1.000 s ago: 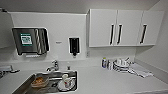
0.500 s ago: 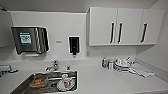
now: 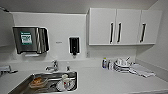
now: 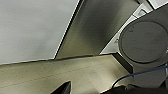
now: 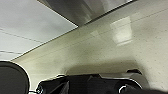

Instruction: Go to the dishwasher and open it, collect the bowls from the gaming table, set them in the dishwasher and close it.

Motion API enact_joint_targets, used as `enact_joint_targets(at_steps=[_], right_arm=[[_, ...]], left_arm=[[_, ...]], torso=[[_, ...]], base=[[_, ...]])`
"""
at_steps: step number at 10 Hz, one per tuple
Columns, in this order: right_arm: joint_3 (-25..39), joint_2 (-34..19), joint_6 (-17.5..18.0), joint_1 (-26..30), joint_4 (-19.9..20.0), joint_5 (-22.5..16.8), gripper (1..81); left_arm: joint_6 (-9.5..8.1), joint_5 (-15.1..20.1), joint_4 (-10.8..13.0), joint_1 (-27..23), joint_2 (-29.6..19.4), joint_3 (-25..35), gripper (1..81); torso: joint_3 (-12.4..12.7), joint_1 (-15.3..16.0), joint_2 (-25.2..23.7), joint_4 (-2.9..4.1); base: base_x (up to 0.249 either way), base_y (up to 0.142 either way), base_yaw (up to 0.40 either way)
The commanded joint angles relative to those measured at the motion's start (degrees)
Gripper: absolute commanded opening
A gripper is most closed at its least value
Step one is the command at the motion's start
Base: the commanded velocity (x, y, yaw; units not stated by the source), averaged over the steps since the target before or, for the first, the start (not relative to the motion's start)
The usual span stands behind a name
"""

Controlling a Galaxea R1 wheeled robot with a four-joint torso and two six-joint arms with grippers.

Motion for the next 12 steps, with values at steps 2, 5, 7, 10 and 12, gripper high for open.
enact_joint_targets(at_steps=[2, 5, 7, 10, 12], right_arm=[[1.02, -2.13, 0.12, 4.84, 0.97, -2.27, 81.1], [1.55, -2.13, 0.12, 5.28, 0.97, -2.27, 81.1], [1.63, -2.22, 0.12, 5.28, 0.97, -2.27, 81.1], [2.60, -2.74, 0.12, 5.46, 0.97, -2.27, 81.1], [7.51, -5.99, 0.12, 6.24, 0.97, -2.18, 81.1]], left_arm=[[-0.15, -0.20, 0.99, -2.78, -1.33, 0.07, 81.1], [-0.15, -0.20, 0.46, -2.69, -1.59, 0.07, 81.1], [-0.23, -0.11, 0.28, -2.78, -1.51, 0.07, 81.1], [-1.46, -0.11, 0.10, -2.78, -1.25, -1.23, 81.1], [-2.34, -0.20, 0.19, -2.78, -0.54, -4.32, 81.1]], torso=[[-7.09, 4.78, -7.50, 0.00], [-12.74, 8.56, -13.44, 0.00], [-10.93, 10.99, -17.22, 0.00], [-12.20, 9.31, -14.75, 0.00], [-12.37, 9.51, -15.03, 0.00]], base=[[0.000, 0.000, 0.000], [0.000, 0.000, 0.000], [0.000, 0.000, 0.000], [0.000, 0.000, 0.000], [0.000, 0.000, 0.000]])
